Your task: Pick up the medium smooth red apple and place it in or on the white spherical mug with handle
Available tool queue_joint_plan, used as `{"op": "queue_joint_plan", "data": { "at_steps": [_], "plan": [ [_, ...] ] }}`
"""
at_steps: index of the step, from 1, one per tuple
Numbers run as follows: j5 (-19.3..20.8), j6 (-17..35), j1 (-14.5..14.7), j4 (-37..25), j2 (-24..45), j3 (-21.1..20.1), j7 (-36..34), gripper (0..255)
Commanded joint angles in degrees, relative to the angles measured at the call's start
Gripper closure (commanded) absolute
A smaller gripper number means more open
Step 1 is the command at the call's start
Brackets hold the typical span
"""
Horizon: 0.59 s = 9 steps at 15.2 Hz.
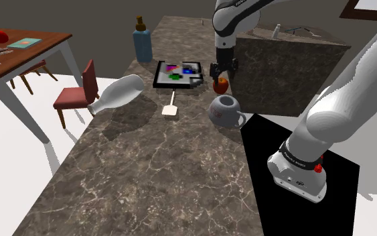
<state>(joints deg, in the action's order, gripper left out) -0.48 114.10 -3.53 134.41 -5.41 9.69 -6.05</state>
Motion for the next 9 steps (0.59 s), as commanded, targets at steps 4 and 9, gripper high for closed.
{"op": "queue_joint_plan", "data": {
  "at_steps": [4,9],
  "plan": [
    [-0.15,2.18,0.06,1.53,0.65,-0.03,0.02,0],
    [-0.15,2.17,0.06,1.53,0.64,-0.03,0.02,0]
  ]
}}
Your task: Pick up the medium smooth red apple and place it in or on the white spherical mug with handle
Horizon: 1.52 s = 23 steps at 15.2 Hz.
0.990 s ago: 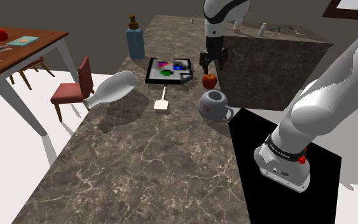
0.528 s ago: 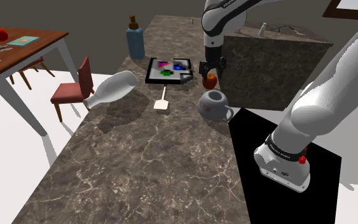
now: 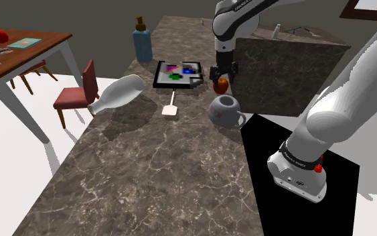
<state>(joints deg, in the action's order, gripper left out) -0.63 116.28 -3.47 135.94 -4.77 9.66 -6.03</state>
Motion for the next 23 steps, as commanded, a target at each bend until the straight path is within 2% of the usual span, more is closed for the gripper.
{"op": "queue_joint_plan", "data": {
  "at_steps": [1,2,11,23],
  "plan": [
    [0.00,0.00,0.00,0.00,0.00,0.00,0.00,0],
    [0.00,0.00,0.00,0.00,0.00,0.00,0.00,255],
    [0.00,0.01,0.00,0.00,0.01,0.00,0.00,255],
    [0.73,-9.57,-0.02,-4.80,-4.84,-0.25,-0.81,255]
  ]
}}
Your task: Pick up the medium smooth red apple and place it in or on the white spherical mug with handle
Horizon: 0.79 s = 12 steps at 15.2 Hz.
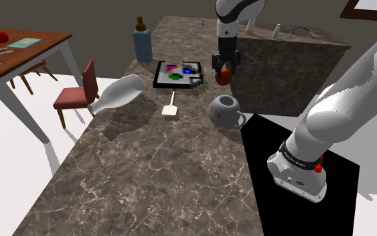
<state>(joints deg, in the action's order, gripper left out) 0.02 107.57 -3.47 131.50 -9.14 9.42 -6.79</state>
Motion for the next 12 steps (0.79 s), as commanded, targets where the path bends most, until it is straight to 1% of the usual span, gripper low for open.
{"op": "queue_joint_plan", "data": {
  "at_steps": [1,12],
  "plan": [
    [0.11,-1.65,-0.02,-0.84,-0.79,-0.03,-0.10,255],
    [0.37,-10.27,0.02,-6.87,-3.41,-0.29,-0.57,255]
  ]
}}
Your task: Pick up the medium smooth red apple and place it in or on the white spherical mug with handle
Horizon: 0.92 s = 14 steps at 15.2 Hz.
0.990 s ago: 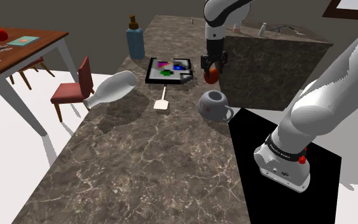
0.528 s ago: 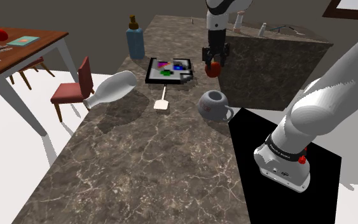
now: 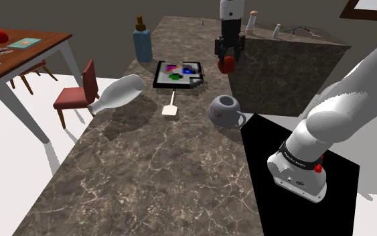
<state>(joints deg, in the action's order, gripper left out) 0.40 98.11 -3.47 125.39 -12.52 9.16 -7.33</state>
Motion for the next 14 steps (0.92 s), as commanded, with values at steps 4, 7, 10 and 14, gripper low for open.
{"op": "queue_joint_plan", "data": {
  "at_steps": [4,7,10,14],
  "plan": [
    [0.02,-3.90,0.04,-3.30,-0.59,-0.11,-0.16,255],
    [0.03,-6.22,0.06,-5.33,-0.88,-0.16,-0.23,255],
    [-0.13,-7.49,0.43,-4.66,-2.85,-0.82,-1.29,255],
    [-1.28,-8.35,1.83,1.58,-10.07,-3.58,-5.42,255]
  ]
}}
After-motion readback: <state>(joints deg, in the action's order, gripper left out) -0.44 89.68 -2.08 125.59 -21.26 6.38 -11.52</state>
